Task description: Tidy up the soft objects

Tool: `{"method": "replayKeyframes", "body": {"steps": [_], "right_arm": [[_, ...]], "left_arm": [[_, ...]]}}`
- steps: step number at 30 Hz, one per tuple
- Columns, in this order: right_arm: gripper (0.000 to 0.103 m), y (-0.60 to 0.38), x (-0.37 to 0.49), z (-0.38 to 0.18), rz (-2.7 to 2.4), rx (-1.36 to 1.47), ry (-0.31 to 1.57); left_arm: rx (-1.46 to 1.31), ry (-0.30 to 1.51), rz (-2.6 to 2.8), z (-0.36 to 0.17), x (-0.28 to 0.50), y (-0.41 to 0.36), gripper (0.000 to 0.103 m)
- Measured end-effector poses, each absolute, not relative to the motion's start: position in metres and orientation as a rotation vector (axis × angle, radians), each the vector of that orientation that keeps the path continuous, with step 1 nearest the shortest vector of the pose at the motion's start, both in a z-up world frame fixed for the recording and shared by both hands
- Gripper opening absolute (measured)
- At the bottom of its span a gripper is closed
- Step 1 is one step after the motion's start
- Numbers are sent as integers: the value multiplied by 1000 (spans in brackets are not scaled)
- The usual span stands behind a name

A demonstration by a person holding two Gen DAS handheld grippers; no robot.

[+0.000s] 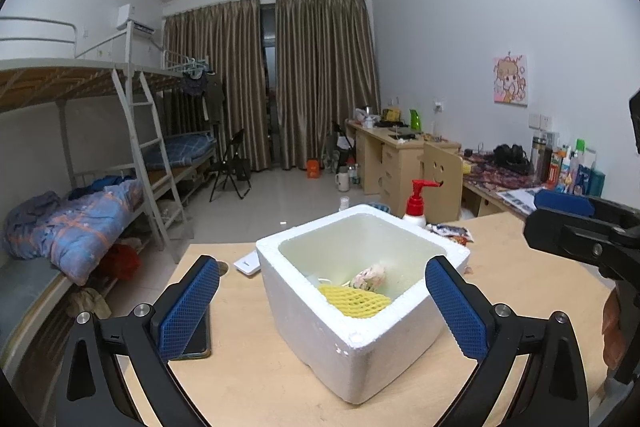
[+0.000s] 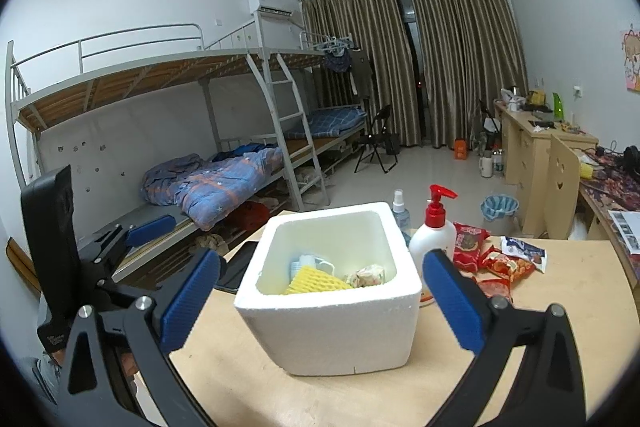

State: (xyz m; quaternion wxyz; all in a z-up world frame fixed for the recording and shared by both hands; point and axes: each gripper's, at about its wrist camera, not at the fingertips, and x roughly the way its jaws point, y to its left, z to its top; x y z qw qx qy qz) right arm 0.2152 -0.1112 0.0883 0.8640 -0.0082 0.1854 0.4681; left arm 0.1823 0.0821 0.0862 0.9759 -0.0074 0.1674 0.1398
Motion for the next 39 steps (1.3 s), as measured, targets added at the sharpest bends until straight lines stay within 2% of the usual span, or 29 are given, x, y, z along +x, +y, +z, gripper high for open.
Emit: {"method": "replayKeyframes", "body": {"steps": [26, 39], "right_arm": [[103, -164, 97, 98, 934, -36, 228], [103, -178, 58, 75, 888, -4, 207]], "left_arm": [[-3, 193, 242, 108, 71, 32, 103], [-34, 152, 227, 90, 15, 29, 103]]}}
